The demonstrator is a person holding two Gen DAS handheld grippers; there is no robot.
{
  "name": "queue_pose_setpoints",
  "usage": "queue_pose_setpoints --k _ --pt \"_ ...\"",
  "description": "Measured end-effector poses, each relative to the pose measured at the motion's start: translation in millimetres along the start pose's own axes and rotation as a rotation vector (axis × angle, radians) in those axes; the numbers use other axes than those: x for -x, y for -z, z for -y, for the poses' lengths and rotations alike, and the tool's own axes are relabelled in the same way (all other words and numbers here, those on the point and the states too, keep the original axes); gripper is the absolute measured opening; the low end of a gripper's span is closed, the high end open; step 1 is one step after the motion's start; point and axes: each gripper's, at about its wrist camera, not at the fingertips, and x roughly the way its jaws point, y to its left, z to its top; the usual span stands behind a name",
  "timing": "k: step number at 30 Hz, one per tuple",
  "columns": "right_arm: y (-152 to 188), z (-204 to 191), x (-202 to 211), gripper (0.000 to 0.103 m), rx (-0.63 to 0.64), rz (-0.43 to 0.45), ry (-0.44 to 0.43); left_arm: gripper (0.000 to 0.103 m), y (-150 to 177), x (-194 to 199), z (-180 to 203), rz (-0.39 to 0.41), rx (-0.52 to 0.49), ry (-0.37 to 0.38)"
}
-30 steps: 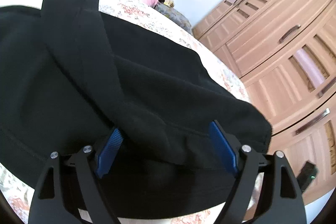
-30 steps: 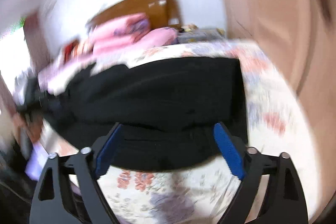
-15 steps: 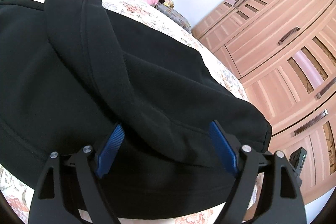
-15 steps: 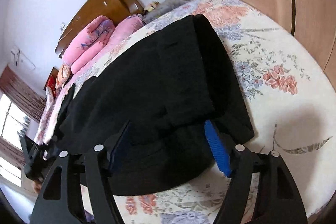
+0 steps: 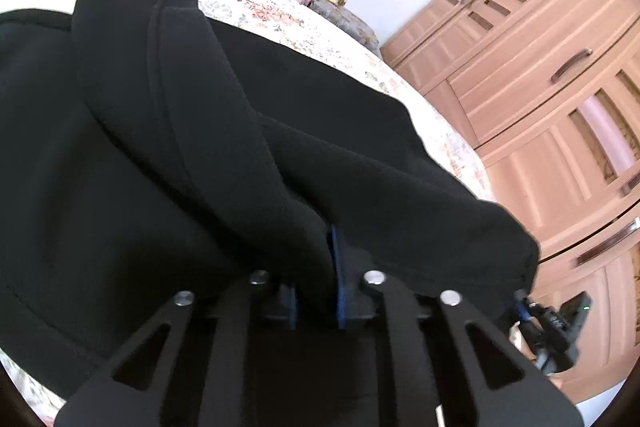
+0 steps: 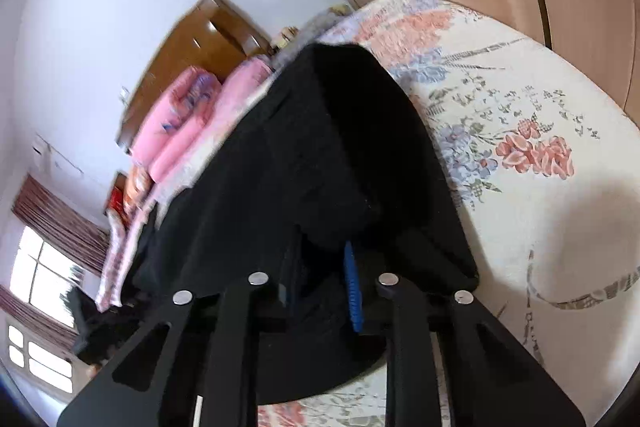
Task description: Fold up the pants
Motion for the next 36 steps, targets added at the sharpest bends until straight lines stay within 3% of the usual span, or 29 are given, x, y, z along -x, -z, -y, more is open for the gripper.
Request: queue_pose_setpoints --k 5,8,11,14,16,21,25,27,30,31,34,36 --pt "-3.8 -22.4 42.8 0.017 0.036 0.078 -0.066 0.01 -3.4 70.7 34.3 0.147 -0.108 0.028" --pt "3.2 -14.1 54.1 0.017 0.032 0.077 -0.06 0.01 8.1 93.5 40.3 0.12 -0.154 0.068" --pt "17.8 10.7 37.0 0.016 -0.002 0.011 -0.007 0.011 35.5 75.6 31.8 0.054 -0.198 -0.005" --pt "28.2 30.8 28.8 0.015 -0.056 -0.005 -0.012 0.011 51.8 44.0 9.8 -0.034 -0.144 -0.038" --pt "26.8 26.7 33.1 0.015 -0.049 0.002 -0.013 0.011 57.6 36.9 6.3 -0.04 -0.157 -0.063" --pt "27.5 17.5 40.6 0.015 -0.01 0.019 0.014 0.012 52.8 58.9 12.5 0.004 -0.178 -0.045" --pt "33.0 34.1 31.0 0.015 -0.061 0.003 0.007 0.012 58.6 42.8 3.1 -0.051 -0.159 -0.064" --pt "30.4 29.1 32.6 0.016 -0.05 -0.011 0.009 0.012 57.6 41.9 2.5 -0.034 -0.156 -0.05" --pt "31.3 24.6 34.8 0.034 -0.057 -0.02 -0.036 0.018 57.3 45.2 5.7 -0.033 -0.171 -0.049" --pt "34.2 23.4 33.5 0.045 -0.068 -0.033 -0.058 0.028 57.2 46.6 5.7 -0.032 -0.165 -0.045" --pt "50.3 12.1 23.9 0.047 -0.067 -0.092 -0.14 0.047 56.3 48.9 6.9 -0.028 -0.133 0.016" --pt "57.7 1.0 19.2 0.047 -0.029 -0.111 -0.162 0.047 57.3 48.6 10.6 -0.015 -0.125 0.029"
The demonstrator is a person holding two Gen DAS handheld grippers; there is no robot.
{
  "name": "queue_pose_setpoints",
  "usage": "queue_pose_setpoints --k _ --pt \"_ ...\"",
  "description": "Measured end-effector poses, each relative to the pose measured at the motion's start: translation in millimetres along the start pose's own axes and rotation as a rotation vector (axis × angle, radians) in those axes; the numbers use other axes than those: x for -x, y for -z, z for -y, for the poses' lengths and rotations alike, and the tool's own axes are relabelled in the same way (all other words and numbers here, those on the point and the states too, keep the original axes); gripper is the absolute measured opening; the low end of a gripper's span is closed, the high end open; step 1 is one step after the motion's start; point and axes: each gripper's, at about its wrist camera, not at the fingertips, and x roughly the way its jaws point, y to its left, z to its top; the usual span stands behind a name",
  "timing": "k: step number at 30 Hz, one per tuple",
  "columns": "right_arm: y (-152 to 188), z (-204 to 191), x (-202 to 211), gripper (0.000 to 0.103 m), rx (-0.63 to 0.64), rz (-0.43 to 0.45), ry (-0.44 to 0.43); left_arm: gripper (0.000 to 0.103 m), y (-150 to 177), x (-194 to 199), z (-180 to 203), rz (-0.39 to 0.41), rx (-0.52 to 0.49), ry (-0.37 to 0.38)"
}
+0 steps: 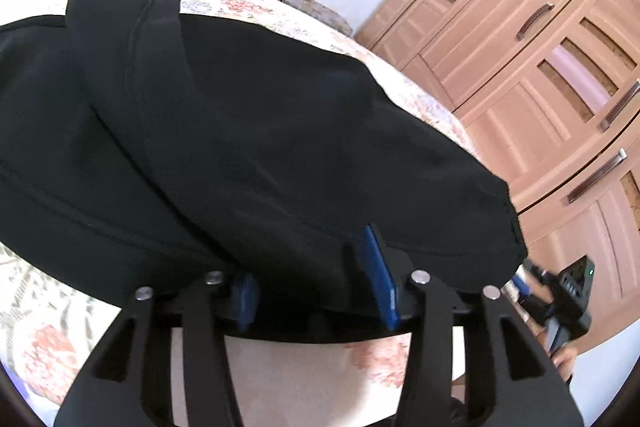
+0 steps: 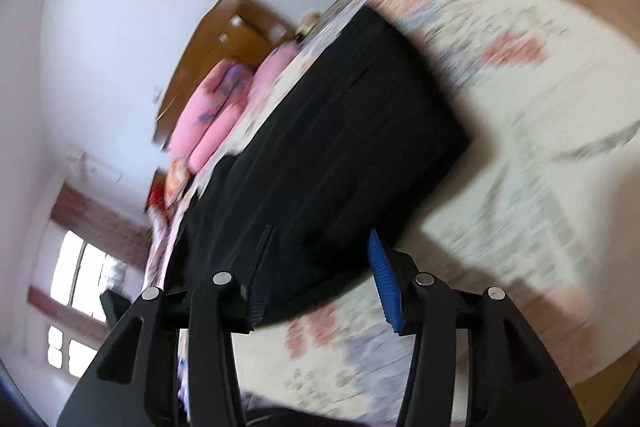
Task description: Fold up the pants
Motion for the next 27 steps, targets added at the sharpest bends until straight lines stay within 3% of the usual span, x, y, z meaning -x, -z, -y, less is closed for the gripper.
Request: queue_pose_setpoints --k 4,6,7,9,12,17,20,23,25,27 --pt "11.1 -20.5 -20.9 0.036 0.078 -0.047 0.002 0.044 2.8 -3.0 5.1 0.013 -0.012 -0.016" --pt "14.6 -23.2 -29.1 0.027 0.082 -0.066 0.0 0.029 4.9 -3.1 5.4 0.016 -0.02 -0.027" --pt "16.7 -24.4 -31.8 0.012 0.091 -0.069 0.01 0.02 5.9 -2.5 4.9 0.018 -0.024 -0.032" --pt "19.0 -26.6 -27.4 0.007 0.105 -0.055 0.018 0.013 5.8 2.2 5.2 0.033 -0.051 -0.034" --pt "19.4 -31.7 -16.0 0.006 0.124 -0.046 0.031 0.012 7.6 17.9 11.7 0.071 -0.091 -0.038" --pt "23.7 -18.1 -29.1 0.006 0.092 -0.079 0.068 0.012 10.9 1.1 1.3 0.0 -0.079 -0.068" --pt "21.4 -20.5 -25.6 0.006 0.091 -0.083 0.058 0.013 12.0 2.1 3.3 0.011 -0.095 -0.079" --pt "21.1 -20.4 -23.9 0.02 0.065 -0.081 0.029 0.016 10.4 3.3 2.7 0.001 -0.085 -0.064" --pt "22.8 -22.3 -27.5 0.029 0.05 -0.087 -0.006 0.025 10.0 3.6 1.4 -0.003 -0.072 -0.055" --pt "26.0 -29.8 -32.8 0.029 0.069 -0.103 -0.028 0.033 6.7 4.9 0.0 0.003 -0.055 -0.039"
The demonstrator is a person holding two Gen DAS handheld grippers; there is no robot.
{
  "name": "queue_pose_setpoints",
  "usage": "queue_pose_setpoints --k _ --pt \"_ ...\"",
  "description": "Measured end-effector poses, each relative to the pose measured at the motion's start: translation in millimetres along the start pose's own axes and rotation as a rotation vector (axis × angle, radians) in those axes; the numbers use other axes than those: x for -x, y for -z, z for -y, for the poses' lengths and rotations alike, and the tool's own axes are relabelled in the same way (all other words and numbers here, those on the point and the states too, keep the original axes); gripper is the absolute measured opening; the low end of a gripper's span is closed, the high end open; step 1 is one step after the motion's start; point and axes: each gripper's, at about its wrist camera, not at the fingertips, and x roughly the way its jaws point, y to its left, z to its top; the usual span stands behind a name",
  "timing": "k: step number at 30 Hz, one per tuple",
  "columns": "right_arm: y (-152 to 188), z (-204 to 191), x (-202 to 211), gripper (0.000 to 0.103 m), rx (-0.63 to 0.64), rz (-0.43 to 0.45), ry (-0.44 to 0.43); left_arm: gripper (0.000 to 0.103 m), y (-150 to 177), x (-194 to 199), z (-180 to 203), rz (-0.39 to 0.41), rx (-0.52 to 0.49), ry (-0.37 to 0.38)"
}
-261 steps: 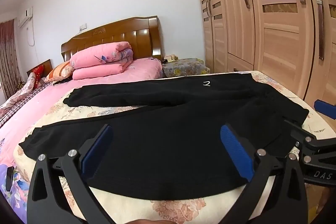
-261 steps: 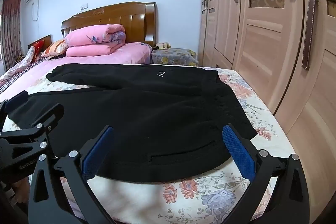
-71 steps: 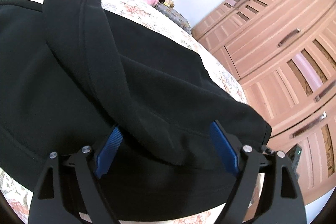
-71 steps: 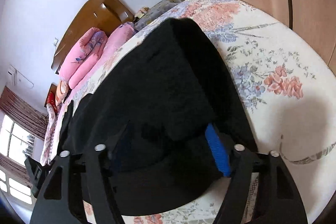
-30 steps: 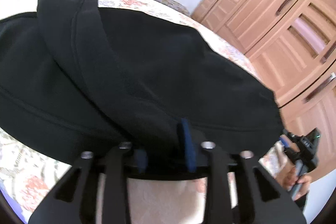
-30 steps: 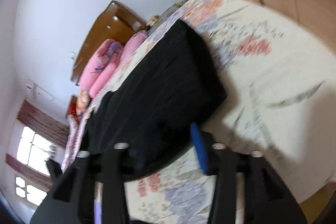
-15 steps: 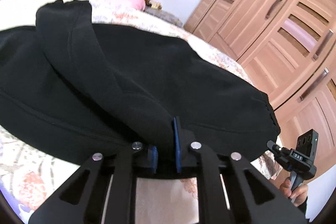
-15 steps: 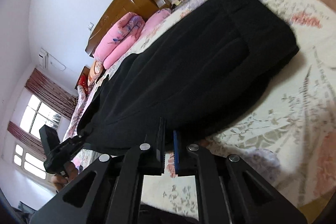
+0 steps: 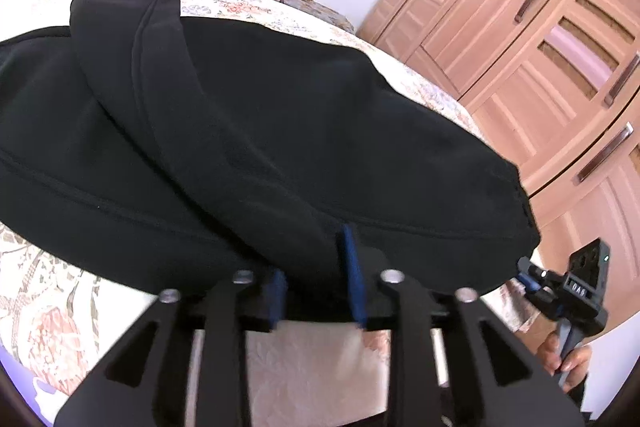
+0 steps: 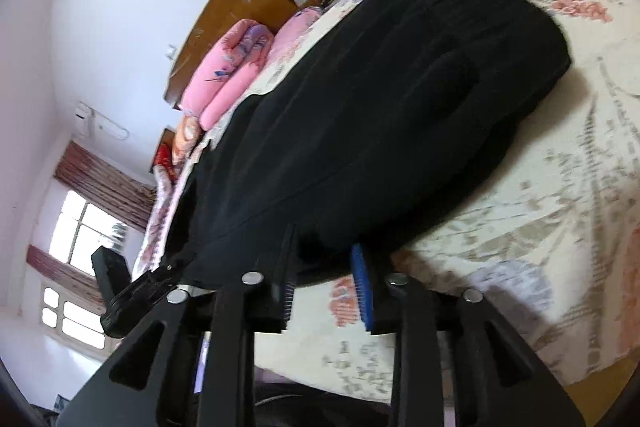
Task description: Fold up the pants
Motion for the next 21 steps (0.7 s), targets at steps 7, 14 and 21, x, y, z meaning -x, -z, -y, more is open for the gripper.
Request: queue_pose_setpoints --k 7,14,21 --pt "12.7 -23.6 -30.8 0.017 0.062 -0.07 -0.042 0.02 -3.2 -0.3 -9.3 0.022 0.068 0.004" --pt "18.1 -26.6 -27.0 0.006 0.115 -0.07 0.038 0.015 13.9 6.4 3.1 0.049 -0.045 -0.078" --pt "21.8 -39.6 -19.9 0.005 0.175 -0.044 0.084 0.015 19.1 9.5 3.2 0.074 -0.034 -0.078"
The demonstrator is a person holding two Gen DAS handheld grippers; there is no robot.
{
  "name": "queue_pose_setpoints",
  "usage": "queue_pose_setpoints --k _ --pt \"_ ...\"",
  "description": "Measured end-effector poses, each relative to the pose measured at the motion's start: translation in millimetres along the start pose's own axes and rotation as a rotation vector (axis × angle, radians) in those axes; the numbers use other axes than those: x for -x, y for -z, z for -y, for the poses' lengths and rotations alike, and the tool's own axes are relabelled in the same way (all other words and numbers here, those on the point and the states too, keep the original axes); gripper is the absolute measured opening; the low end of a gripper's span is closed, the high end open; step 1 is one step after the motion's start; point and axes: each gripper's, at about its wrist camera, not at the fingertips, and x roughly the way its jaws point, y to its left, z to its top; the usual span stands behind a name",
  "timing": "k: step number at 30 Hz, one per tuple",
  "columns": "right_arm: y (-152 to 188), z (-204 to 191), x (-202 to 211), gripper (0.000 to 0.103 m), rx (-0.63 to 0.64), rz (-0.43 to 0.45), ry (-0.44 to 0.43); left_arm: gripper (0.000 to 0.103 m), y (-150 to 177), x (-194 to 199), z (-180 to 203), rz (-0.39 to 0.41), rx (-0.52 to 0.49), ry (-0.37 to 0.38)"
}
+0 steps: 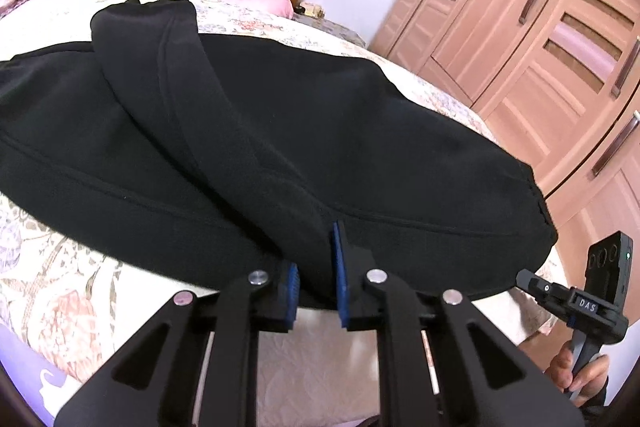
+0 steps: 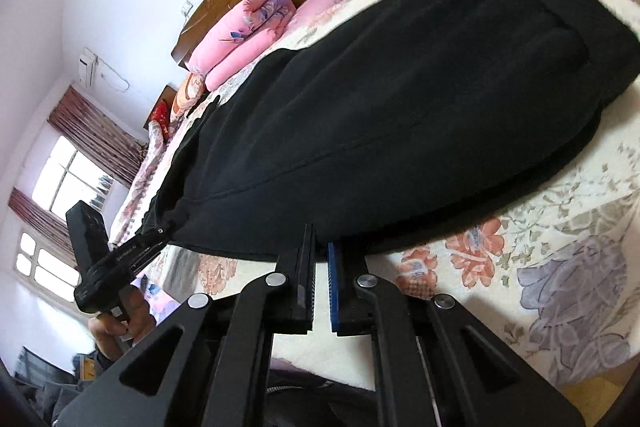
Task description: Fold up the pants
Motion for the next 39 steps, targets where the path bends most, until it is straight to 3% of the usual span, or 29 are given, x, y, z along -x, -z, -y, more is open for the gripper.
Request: queue_pose_setpoints --k 6,8,9,11,12,13,15,17,21,24,28,30,31,34,36,38,39 --pt "-0.2 6.2 -8.4 0.004 -0.037 -0.022 -0.018 0.015 4.2 -4.6 0.8 0.007 -0.029 -0.018" --pt "-1.8 3.4 -7.4 0.008 -0.032 -0.043 -0.024 0.017 3.8 -5.2 2.7 0.011 -0.057 -0.024" --pt "-1.3 -0.8 -4.3 0.016 -0.016 -0.069 -0.022 0.019 3.7 -4.3 1.9 0.009 -0.054 -0.012" --pt "0.1 -9.3 4.8 0.039 0.027 -0.084 0.034 0.042 1.9 -0.3 -0.6 -0.011 -0.057 0.037" --pt "-0.4 -16.6 17.9 0.061 0.074 -0.055 0.082 0.075 0.6 5.6 -1.9 -0.013 -0.067 0.041" --pt "-1.4 -22.3 27.0 0.07 0.108 -0.028 0.103 0.093 -0.1 12.6 -3.5 0.007 -0.079 0.015" --pt "-11.2 -38.1 46.4 0.07 0.195 0.03 0.136 0.095 -2.8 39.1 -9.9 0.119 -0.128 -0.095" --pt "-25.4 -54.1 51.6 0.07 0.259 0.081 0.138 0.097 -12.4 57.6 -21.8 0.162 -0.153 -0.172" --pt "-53.9 -87.7 19.6 0.07 0.383 0.093 0.144 0.099 -49.3 67.8 -46.3 0.164 -0.064 -0.219" --pt "-77.2 -87.7 -13.0 0.07 0.385 0.078 0.2 0.099 -76.9 62.9 -43.7 0.149 0.022 -0.15" --pt "-111.0 -62.2 -49.3 0.075 0.32 0.012 0.297 0.099 -118.8 12.6 10.7 0.064 -0.091 -0.061" --pt "-125.8 -53.3 -52.1 0.075 0.319 0.005 0.348 0.099 -140.0 -32.8 41.5 -0.025 -0.158 -0.018" --pt "-135.5 -51.3 -51.1 0.08 0.344 0.006 0.376 0.099 -148.0 -53.5 51.6 -0.065 -0.173 -0.001" --pt "-148.7 -38.3 -51.8 0.09 0.404 -0.013 0.421 0.099 -165.3 -113.9 76.5 -0.147 -0.219 0.007" --pt "-152.3 -13.8 -59.1 0.09 0.409 -0.091 0.496 0.099 -168.5 -149.6 85.2 -0.204 -0.257 0.014" --pt "-142.5 22.0 -69.3 0.09 0.427 -0.197 0.591 0.098 -165.2 -184.7 82.5 -0.255 -0.283 -0.041" --pt "-138.5 30.2 -60.1 0.092 0.45 -0.158 0.53 0.1 -163.6 -194.7 80.4 -0.242 -0.319 -0.087"
